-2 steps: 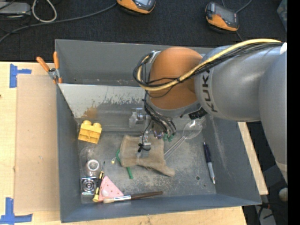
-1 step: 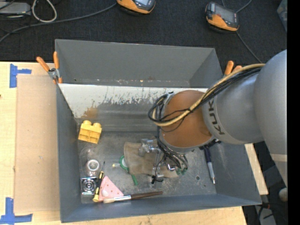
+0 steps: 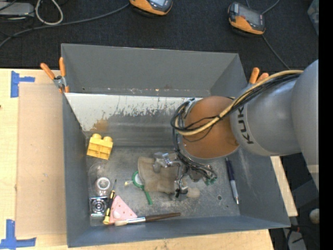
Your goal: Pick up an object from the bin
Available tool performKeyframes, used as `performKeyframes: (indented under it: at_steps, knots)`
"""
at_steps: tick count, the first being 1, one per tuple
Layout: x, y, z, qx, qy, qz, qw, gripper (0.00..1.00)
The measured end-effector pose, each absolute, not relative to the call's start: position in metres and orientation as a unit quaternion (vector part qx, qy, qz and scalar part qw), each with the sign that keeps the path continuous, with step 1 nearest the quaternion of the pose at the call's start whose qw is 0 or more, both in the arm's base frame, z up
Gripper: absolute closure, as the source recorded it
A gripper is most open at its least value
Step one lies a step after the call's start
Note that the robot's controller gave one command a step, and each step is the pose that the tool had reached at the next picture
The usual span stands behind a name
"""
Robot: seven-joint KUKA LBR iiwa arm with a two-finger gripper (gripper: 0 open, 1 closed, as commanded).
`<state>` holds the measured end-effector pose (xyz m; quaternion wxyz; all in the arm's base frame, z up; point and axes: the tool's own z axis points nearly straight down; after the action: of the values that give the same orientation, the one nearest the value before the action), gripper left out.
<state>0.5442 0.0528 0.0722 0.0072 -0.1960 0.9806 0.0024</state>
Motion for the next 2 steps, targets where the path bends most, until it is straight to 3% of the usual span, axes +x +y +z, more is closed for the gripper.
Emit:
performKeyframes:
  at_steps: [1,2]
  knots:
    - [0.544,0.053,0.072,-0.195,0.981,0.002,0.007,1.00]
    - [0.547,0.056,0.088,-0.196,0.981,0.003,0.008,1.00]
